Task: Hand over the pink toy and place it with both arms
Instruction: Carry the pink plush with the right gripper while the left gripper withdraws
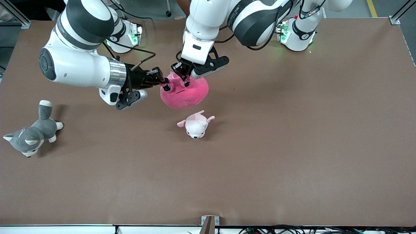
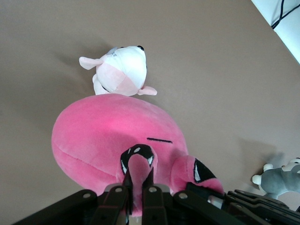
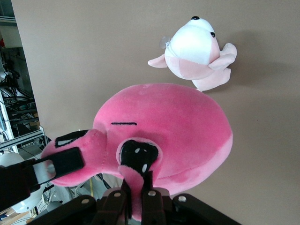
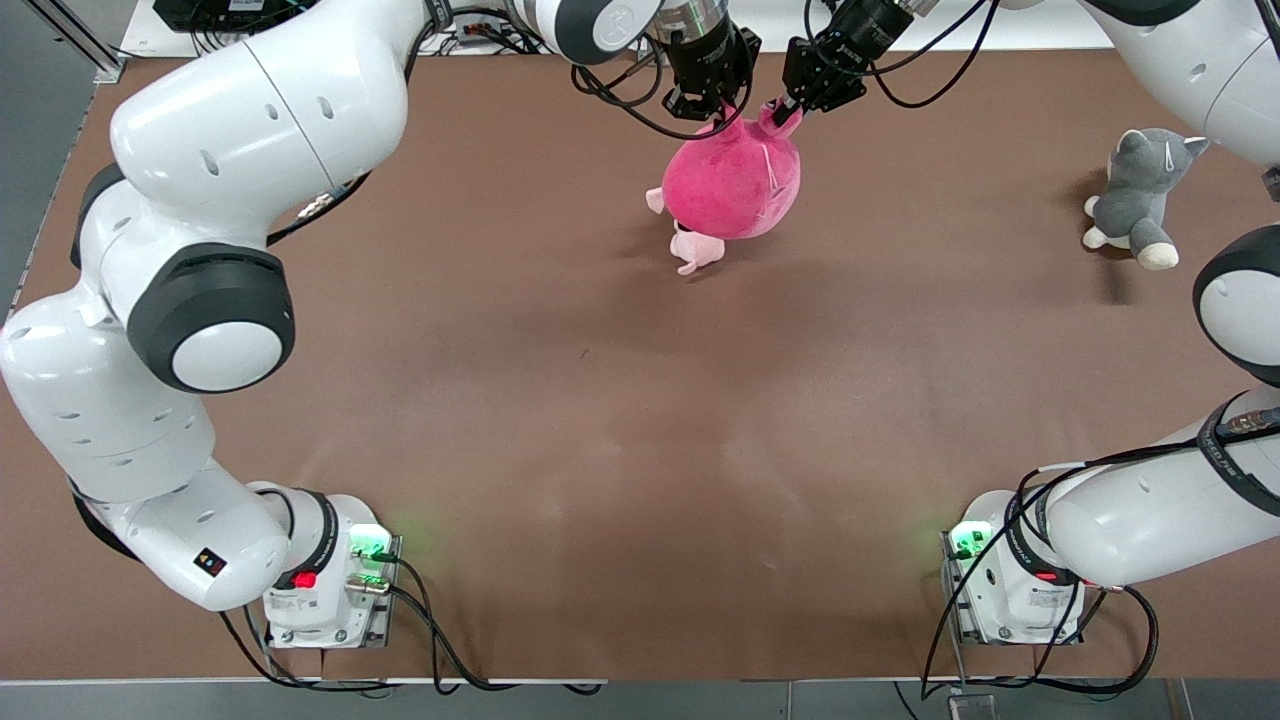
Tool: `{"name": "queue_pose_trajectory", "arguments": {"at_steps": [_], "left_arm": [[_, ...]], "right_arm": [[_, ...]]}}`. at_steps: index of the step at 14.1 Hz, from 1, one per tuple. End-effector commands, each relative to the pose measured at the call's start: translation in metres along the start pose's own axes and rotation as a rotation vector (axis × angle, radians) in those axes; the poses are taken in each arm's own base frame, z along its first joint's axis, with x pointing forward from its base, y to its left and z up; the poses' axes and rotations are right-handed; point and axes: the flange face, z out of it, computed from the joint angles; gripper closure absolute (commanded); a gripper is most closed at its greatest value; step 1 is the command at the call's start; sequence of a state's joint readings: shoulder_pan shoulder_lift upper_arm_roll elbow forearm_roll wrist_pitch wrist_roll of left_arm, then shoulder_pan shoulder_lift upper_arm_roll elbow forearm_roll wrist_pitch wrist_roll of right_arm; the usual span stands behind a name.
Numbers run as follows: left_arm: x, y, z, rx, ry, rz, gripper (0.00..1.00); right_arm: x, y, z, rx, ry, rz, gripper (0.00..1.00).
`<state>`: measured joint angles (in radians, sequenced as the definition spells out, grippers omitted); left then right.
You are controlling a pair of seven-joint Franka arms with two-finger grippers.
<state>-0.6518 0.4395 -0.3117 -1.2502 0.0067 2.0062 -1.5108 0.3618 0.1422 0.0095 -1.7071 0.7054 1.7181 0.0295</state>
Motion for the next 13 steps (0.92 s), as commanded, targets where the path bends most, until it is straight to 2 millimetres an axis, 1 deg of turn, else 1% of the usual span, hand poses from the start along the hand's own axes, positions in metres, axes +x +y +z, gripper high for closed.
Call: {"name": "queue_pose_trajectory", "arguments": {"at_steps": [1, 2, 3, 4, 5, 6, 7, 8, 9, 10, 11, 12, 13], "left_arm": [[0.002, 0.001, -0.024, -0.021, 0.012, -0.012, 0.25], [0.003, -0.001, -0.032, -0.017, 0.020, -0.004, 0.01], [0.003, -0.004, -0.038, -0.003, 0.021, -0.007, 0.00], [0.005, -0.009, -0.039, 0.034, 0.025, -0.008, 0.00], [0.014, -0.016, -0.052, 0.063, 0.034, -0.014, 0.00], [0.031, -0.022, -0.064, 0.076, 0.046, -0.012, 0.00], [0.047, -0.029, -0.083, 0.081, 0.060, 0.008, 0.00], [0.061, -0.039, -0.095, 0.105, 0.068, 0.026, 0.00], [0.083, -0.049, -0.111, 0.125, 0.078, 0.048, 0.00], [0.104, -0.060, -0.126, 0.139, 0.086, 0.069, 0.00], [0.129, -0.074, -0.142, 0.165, 0.094, 0.093, 0.00], [0.151, -0.087, -0.152, 0.185, 0.096, 0.098, 0.00], [0.176, -0.101, -0.163, 0.210, 0.103, 0.106, 0.00]], "right_arm": [[-0.001, -0.002, -0.003, 0.010, -0.010, -0.008, 0.99], [-0.002, -0.002, -0.002, 0.009, -0.015, -0.010, 0.99], [-0.003, -0.002, -0.003, 0.010, -0.019, -0.010, 0.99], [-0.003, -0.001, -0.006, 0.009, -0.015, -0.008, 0.99], [-0.004, 0.000, -0.009, 0.010, -0.011, -0.007, 1.00], [-0.003, 0.004, -0.013, 0.011, -0.005, 0.000, 1.00], [-0.002, 0.013, -0.021, 0.005, -0.002, 0.006, 1.00], [0.000, 0.027, -0.032, -0.016, 0.009, -0.007, 1.00], [0.002, 0.046, -0.047, -0.020, 0.021, -0.019, 1.00], [0.003, 0.073, -0.068, -0.013, 0.041, -0.023, 1.00], [0.004, 0.100, -0.086, -0.003, 0.059, -0.026, 1.00], [0.005, 0.131, -0.102, 0.002, 0.083, -0.027, 1.00], [0.004, 0.158, -0.117, -0.015, 0.105, -0.027, 1.00]]}}
